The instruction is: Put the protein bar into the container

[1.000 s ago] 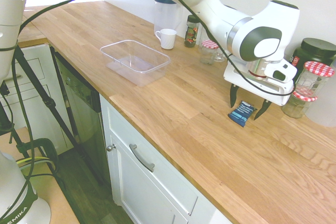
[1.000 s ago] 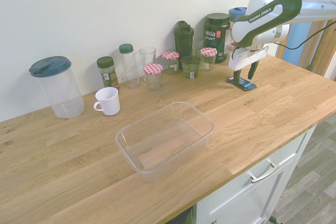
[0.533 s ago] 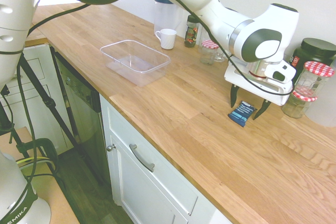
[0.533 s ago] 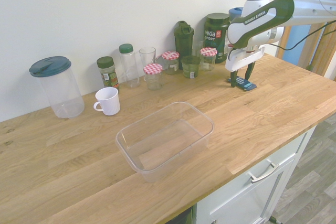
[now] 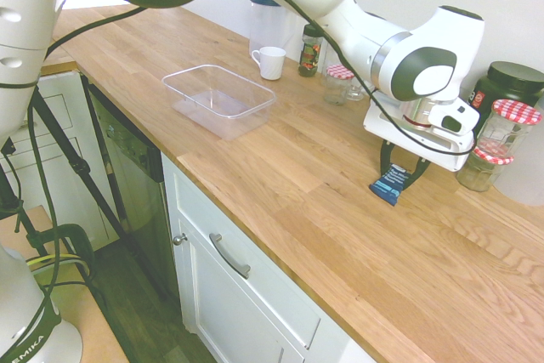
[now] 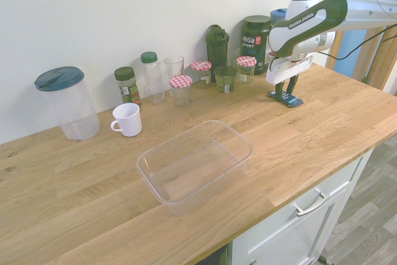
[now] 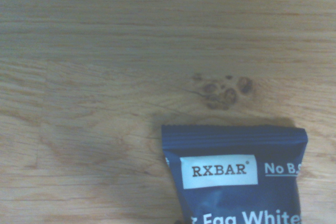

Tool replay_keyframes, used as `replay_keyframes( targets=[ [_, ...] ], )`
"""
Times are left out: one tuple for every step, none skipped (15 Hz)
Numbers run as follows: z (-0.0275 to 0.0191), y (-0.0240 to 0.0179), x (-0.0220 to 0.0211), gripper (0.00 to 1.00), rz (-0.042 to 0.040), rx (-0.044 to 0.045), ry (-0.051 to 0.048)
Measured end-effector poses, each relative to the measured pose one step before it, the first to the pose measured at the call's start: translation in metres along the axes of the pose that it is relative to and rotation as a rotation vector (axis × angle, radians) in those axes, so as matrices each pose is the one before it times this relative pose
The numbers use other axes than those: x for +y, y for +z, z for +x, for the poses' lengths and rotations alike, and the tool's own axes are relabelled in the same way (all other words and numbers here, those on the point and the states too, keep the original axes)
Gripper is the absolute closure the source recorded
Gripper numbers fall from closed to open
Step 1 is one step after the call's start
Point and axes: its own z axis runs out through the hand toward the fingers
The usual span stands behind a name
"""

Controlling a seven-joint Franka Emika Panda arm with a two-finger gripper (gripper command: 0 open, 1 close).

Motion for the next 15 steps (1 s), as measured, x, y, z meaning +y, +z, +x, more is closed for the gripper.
replay_keyframes(
  targets=[
    [-0.00004,-0.00010,-0.00013,1.00,0.00010,0.00013,0.00172],
    [-0.00003,-0.00049,-0.00028,1.00,0.00045,0.00068,0.00288],
    [0.00002,-0.00109,-0.00010,1.00,0.00095,0.00132,0.00227],
    [-0.00008,-0.00344,-0.00051,1.00,0.00308,0.00414,-0.00049],
    [-0.00164,-0.00853,-0.00192,1.00,0.00805,0.00973,-0.00335],
    [-0.00490,-0.01434,-0.00171,1.00,0.01243,0.01232,-0.00505],
    [-0.00862,-0.01833,-0.00199,1.00,0.01529,0.01261,-0.00846],
    [-0.01312,-0.02123,-0.00289,1.00,0.01697,0.01192,-0.01342],
    [-0.01492,-0.01923,-0.00363,1.00,0.01533,0.00978,-0.01784],
    [-0.01711,-0.01739,-0.00448,1.00,0.01112,0.00872,-0.02287],
    [-0.02066,-0.01615,-0.00817,1.00,0.00677,0.00951,-0.02597],
    [-0.02236,-0.01301,-0.01065,1.00,0.00204,0.00883,-0.02078],
    [-0.02509,-0.00980,-0.01248,1.00,-0.00154,0.00893,-0.01706],
    [-0.02765,-0.00636,-0.01457,1.00,-0.00567,0.00725,-0.01589],
    [-0.02548,-0.00350,-0.01487,1.00,-0.00586,0.00874,-0.01712]
  ],
)
